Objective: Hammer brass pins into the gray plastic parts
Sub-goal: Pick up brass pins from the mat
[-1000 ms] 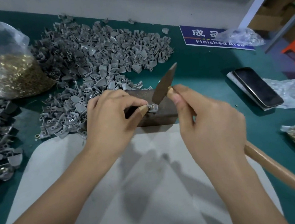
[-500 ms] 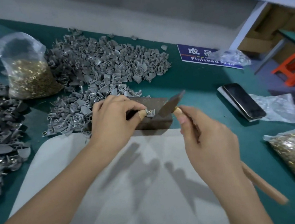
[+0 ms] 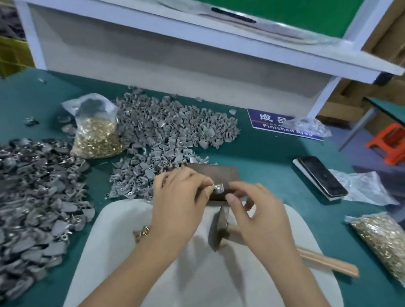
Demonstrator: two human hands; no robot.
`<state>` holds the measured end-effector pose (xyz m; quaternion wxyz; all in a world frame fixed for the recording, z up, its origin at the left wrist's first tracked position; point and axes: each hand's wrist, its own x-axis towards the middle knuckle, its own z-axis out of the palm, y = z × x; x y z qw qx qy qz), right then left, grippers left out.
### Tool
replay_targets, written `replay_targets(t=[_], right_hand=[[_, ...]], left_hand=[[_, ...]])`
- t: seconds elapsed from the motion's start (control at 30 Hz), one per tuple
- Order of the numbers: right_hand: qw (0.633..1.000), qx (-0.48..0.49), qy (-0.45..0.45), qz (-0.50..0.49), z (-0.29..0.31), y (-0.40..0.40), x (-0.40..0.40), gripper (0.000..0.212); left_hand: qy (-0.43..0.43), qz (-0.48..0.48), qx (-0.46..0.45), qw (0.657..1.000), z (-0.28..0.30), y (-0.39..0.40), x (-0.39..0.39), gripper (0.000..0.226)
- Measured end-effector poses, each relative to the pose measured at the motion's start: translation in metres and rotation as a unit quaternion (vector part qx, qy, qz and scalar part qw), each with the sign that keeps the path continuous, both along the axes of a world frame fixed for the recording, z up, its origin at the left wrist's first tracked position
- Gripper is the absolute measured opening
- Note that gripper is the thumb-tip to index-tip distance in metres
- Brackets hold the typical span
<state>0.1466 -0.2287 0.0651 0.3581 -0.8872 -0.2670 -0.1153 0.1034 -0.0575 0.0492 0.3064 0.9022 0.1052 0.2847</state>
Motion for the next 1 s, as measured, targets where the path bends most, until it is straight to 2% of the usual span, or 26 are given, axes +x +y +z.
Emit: replay_targets(t=[0.17, 0.33, 0.43, 0.57, 0.7, 0.87, 1.0], right_hand=[[0.99, -0.002, 0.039, 0.136, 0.021, 0.053, -0.01, 0.013], [0.975, 0.029, 0.069, 0.212, 0.013, 0.121, -0.035, 0.009], [0.967, 0.013, 0.055, 0.249, 0.006, 0.166, -0.053, 0.007], [0.959, -0.02, 0.047, 0.279, -0.001, 0.218, -0.073, 0.007], [0.961, -0.056, 0.039, 0.269, -0.011, 0.252, -0.085, 0.004], [0.96, -0.067, 0.002, 0.272, -0.017, 0.266, -0.09, 0.005], [0.951, -0.058, 0.026, 0.303, -0.014, 0.259, -0.076, 0.014]], left_hand=[[-0.052, 0.06, 0.018, 0.997, 0.012, 0.025, -0.062, 0.009], [-0.031, 0.144, 0.041, 0.988, 0.009, 0.077, -0.118, 0.01], [-0.017, 0.197, 0.057, 0.979, 0.003, 0.109, -0.147, 0.007], [-0.001, 0.264, 0.09, 0.96, -0.005, 0.144, -0.173, 0.008], [0.03, 0.304, 0.076, 0.949, -0.012, 0.165, -0.187, 0.008], [0.059, 0.325, 0.046, 0.943, -0.012, 0.175, -0.188, 0.015], [0.08, 0.309, 0.035, 0.947, -0.007, 0.173, -0.183, 0.014]])
